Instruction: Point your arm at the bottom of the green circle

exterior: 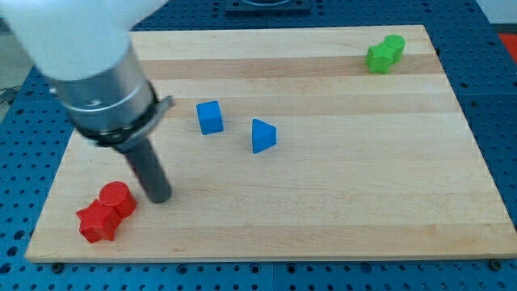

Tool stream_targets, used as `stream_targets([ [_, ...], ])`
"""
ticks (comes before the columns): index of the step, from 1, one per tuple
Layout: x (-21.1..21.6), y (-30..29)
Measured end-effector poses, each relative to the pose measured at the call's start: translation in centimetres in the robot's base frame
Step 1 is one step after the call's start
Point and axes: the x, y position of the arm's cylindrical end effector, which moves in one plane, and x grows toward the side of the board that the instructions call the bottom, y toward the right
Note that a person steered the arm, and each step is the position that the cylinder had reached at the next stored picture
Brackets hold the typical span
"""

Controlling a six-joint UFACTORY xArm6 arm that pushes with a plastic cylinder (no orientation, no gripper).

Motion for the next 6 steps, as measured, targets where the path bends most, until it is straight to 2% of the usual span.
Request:
stream_targets([
  [2,-4.2,19.6],
  [3,-8.2,28.6],
  [4,-19.3,33.0],
  [5,-22.1,33.8],
  [6,-22.1,34.0],
])
